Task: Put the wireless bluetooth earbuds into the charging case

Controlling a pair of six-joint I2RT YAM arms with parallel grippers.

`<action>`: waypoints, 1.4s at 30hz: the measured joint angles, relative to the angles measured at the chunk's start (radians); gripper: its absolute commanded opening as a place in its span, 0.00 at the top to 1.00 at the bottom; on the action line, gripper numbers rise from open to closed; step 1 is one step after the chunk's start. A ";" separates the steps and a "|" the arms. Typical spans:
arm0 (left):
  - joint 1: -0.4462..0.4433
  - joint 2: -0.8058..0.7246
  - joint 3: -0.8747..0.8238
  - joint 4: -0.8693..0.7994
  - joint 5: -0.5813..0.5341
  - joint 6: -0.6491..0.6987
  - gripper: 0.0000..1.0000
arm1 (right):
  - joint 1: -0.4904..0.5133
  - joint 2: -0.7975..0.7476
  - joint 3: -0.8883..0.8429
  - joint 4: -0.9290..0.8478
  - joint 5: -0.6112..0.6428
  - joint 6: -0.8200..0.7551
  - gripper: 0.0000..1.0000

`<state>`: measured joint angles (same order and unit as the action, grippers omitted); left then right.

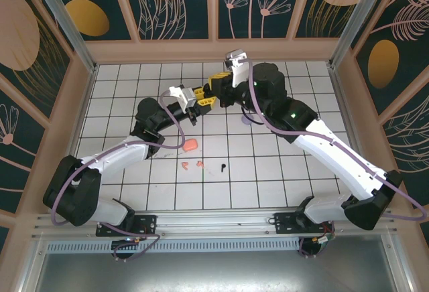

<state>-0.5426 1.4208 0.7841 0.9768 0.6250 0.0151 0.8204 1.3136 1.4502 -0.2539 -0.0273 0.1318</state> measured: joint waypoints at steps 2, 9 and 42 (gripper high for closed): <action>-0.001 0.000 0.003 0.000 0.004 0.000 1.00 | 0.001 0.000 -0.016 0.015 -0.002 0.000 0.88; -0.002 0.000 0.012 0.000 0.007 0.000 1.00 | 0.001 0.000 -0.057 0.050 -0.005 0.003 0.88; -0.002 -0.005 0.014 -0.025 0.006 -0.005 1.00 | -0.003 -0.008 -0.139 0.145 -0.001 0.031 0.92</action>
<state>-0.5446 1.4155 0.7986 0.9520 0.6315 0.0101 0.8173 1.3056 1.3113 -0.1089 -0.0280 0.1623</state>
